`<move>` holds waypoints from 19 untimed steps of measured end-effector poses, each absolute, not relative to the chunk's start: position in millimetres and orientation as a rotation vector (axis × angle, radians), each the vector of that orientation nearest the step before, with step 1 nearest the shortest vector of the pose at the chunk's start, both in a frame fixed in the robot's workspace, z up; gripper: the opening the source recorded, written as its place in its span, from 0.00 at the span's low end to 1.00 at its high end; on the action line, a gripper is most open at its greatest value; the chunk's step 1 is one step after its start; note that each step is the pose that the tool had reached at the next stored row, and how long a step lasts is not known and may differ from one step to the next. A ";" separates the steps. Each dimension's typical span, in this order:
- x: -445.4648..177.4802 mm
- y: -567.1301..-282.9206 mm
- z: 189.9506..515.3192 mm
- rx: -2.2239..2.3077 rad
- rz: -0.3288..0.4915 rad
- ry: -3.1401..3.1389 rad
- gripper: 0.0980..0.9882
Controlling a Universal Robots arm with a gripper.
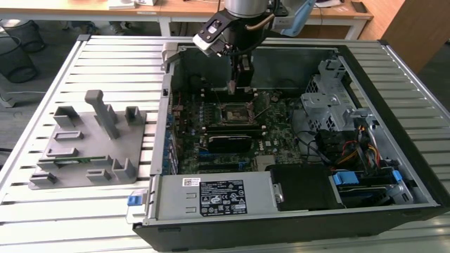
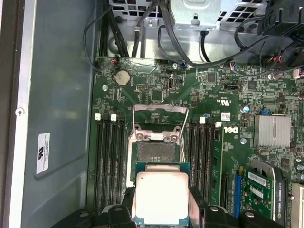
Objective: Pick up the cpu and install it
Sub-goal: 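Place the cpu into insertion slot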
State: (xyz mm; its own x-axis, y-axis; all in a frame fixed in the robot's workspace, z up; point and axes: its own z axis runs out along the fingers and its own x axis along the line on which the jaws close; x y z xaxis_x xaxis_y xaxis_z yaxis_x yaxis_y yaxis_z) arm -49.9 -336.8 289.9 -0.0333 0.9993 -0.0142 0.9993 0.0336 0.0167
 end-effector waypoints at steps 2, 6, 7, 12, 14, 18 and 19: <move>-49.9 -336.7 288.8 2.169 0.003 2.242 0.48; -49.9 -336.6 286.4 2.169 0.004 2.242 0.48; -49.9 -336.5 285.1 2.169 0.004 2.242 0.48; -49.9 -336.4 281.3 2.170 0.004 2.242 0.48; -49.9 -336.3 280.1 2.170 0.004 2.241 0.48; -49.9 -336.4 277.6 2.171 0.004 2.241 0.48; -49.9 -336.4 276.8 2.171 0.004 2.241 0.48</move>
State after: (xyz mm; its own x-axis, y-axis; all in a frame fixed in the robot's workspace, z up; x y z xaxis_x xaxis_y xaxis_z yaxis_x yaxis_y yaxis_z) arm -49.9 -336.4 276.8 -0.0315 0.9994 -0.0140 0.9994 0.0317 0.0168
